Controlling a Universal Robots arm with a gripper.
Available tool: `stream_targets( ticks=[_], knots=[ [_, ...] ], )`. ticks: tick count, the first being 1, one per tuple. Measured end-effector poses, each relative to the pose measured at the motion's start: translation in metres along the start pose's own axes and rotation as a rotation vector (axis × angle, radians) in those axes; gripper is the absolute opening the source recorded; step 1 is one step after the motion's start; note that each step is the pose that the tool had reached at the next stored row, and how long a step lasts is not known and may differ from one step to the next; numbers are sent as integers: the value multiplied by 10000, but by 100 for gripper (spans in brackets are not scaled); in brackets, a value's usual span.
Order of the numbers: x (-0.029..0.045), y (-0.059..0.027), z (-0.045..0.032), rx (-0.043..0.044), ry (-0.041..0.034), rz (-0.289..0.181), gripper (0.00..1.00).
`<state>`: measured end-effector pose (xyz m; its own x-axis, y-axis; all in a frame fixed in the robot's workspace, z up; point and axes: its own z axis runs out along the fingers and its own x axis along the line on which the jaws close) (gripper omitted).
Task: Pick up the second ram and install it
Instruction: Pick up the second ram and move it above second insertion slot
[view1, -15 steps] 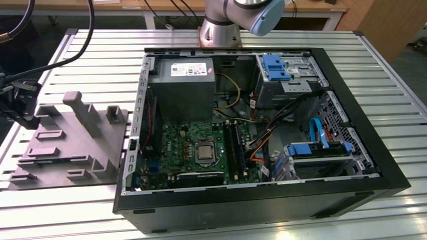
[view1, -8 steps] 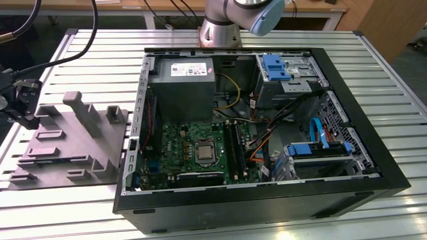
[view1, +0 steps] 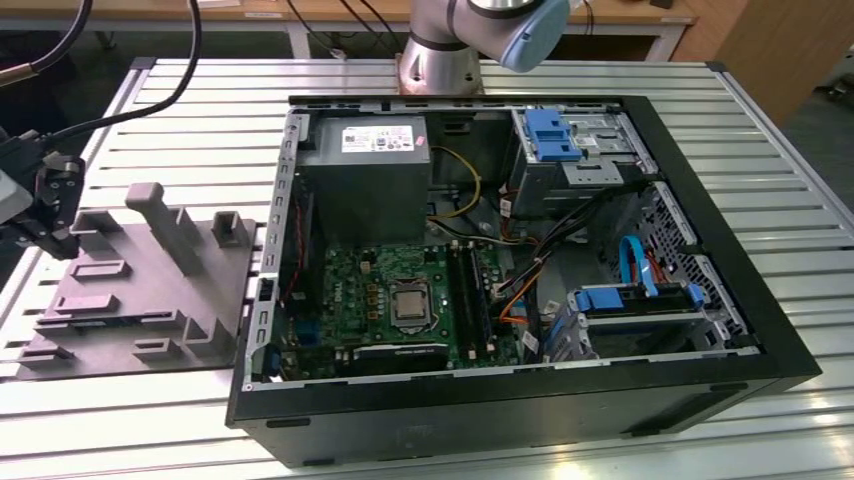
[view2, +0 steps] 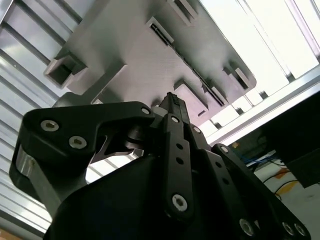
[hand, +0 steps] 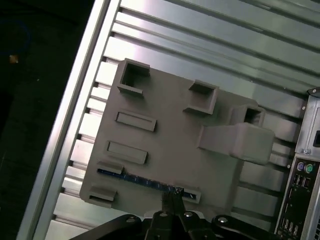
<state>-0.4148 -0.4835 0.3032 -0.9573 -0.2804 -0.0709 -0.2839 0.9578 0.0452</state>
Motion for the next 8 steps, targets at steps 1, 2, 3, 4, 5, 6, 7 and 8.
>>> stream_targets(
  ticks=[1,2,3,4,5,6,7,8],
  knots=[
    [0,0,3,-11,7,-149,10],
    [0,0,6,-21,14,-296,10],
    [1,-1,9,-32,22,-454,10],
    [1,-1,12,-43,29,-602,10],
    [1,-1,15,-53,35,-750,10],
    [1,-1,18,-64,42,-899,10],
    [1,-1,21,-74,49,-1047,10],
    [2,-1,24,-85,55,-1196,10]
  ],
)
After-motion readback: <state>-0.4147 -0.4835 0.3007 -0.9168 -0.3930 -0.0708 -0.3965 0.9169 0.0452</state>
